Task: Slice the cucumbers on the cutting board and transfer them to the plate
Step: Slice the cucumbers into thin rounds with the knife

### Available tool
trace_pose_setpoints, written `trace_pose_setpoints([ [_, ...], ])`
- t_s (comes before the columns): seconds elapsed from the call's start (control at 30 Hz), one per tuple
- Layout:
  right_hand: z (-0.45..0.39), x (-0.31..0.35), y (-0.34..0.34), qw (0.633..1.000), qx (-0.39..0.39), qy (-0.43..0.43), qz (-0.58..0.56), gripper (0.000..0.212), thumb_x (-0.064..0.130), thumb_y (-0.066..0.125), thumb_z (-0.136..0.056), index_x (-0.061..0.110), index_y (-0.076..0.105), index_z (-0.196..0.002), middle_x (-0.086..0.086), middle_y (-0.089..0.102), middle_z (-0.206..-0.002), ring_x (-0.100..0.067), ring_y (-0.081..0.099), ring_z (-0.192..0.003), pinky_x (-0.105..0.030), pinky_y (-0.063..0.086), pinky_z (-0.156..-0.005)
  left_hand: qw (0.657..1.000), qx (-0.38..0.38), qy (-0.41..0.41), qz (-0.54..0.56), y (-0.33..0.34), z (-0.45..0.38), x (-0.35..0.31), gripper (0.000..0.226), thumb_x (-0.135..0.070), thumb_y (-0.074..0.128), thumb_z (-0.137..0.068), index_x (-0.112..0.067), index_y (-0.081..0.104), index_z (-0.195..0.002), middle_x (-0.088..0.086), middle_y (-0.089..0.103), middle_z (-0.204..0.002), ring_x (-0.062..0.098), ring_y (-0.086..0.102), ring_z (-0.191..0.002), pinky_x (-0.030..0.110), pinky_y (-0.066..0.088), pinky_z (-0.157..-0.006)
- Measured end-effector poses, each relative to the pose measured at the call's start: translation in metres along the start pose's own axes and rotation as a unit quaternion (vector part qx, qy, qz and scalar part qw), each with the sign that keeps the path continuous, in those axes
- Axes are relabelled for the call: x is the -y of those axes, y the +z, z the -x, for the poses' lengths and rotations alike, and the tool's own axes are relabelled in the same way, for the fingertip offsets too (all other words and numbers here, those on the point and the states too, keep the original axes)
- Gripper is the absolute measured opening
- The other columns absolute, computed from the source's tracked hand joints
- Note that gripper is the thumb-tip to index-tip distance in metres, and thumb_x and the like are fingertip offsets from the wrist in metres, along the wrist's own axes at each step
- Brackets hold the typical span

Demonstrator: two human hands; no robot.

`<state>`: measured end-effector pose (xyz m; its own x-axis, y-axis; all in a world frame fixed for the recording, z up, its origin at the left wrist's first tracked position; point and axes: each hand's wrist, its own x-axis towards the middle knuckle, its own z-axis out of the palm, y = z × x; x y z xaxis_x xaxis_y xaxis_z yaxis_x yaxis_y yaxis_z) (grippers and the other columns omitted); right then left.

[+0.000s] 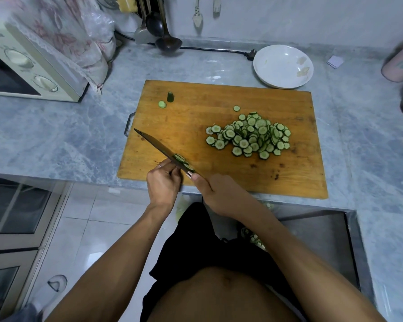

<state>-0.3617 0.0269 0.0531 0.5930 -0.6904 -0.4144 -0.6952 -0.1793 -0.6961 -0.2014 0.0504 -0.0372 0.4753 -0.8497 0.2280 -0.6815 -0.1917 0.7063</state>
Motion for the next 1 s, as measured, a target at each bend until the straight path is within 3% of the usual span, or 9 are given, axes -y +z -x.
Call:
trace_pose_setpoints([
  [0.13,-0.009,-0.001,0.006,1.000,-0.003,0.016,-0.007,0.059,0.049,0.028,-0.105,0.011,0.046,-0.064,-0.006,0.053,-0.064,-0.016,0.050,-0.059,-0.034,0.033,-0.056,1.000,-0.005,0.004,0.000,0.002,0.002,-0.002,0.015,0.009,0.054,-0.067,0.000,0.065,-0.063,0.016,0.066,-0.069,0.026,0.052,-0.061,0.018,0.027,-0.053],
  [0.27,-0.022,0.003,0.008,1.000,0.004,0.026,0.001,0.061,0.050,0.025,-0.105,0.010,0.051,-0.067,-0.004,0.053,-0.066,-0.023,0.052,-0.069,-0.029,0.031,-0.065,1.000,0.003,0.004,-0.009,0.002,0.001,0.001,0.017,0.006,0.056,-0.071,-0.003,0.070,-0.070,0.012,0.069,-0.075,0.027,0.056,-0.065,0.018,0.032,-0.057],
  [0.43,-0.025,0.005,0.011,1.000,-0.001,0.018,-0.009,0.053,0.039,0.027,-0.108,0.003,0.054,-0.081,-0.026,0.065,-0.097,-0.035,0.059,-0.094,-0.028,0.026,-0.065,0.999,0.012,0.021,-0.031,0.001,0.004,0.004,0.018,0.002,0.055,-0.074,-0.003,0.072,-0.076,0.010,0.071,-0.084,0.030,0.063,-0.069,0.018,0.034,-0.058],
  [0.6,-0.029,0.001,0.006,1.000,0.004,0.024,-0.010,0.060,0.045,0.027,-0.106,0.010,0.046,-0.062,-0.006,0.054,-0.064,-0.020,0.052,-0.064,-0.029,0.031,-0.066,0.999,0.025,0.010,-0.029,0.002,0.007,0.006,0.025,-0.009,0.054,-0.083,-0.008,0.076,-0.096,0.005,0.069,-0.114,0.022,0.064,-0.087,0.024,0.050,-0.068],
  [0.8,-0.015,-0.009,-0.006,0.999,0.000,0.025,-0.032,0.062,0.053,0.026,-0.104,0.013,0.048,-0.063,-0.005,0.052,-0.065,-0.020,0.051,-0.065,-0.034,0.041,-0.069,1.000,0.009,-0.001,-0.018,0.001,0.005,0.004,0.017,-0.007,0.064,-0.084,-0.006,0.077,-0.095,0.007,0.071,-0.107,0.021,0.066,-0.086,0.019,0.047,-0.075],
  [1.0,0.002,-0.009,-0.009,1.000,0.021,-0.014,0.003,0.055,0.050,0.025,-0.105,0.016,0.041,-0.064,-0.004,0.046,-0.064,-0.015,0.045,-0.060,-0.027,0.030,-0.054,0.999,0.025,0.019,-0.034,-0.003,0.004,0.002,0.022,-0.008,0.054,-0.076,-0.006,0.075,-0.080,0.012,0.074,-0.091,0.027,0.066,-0.077,0.017,0.038,-0.064],
])
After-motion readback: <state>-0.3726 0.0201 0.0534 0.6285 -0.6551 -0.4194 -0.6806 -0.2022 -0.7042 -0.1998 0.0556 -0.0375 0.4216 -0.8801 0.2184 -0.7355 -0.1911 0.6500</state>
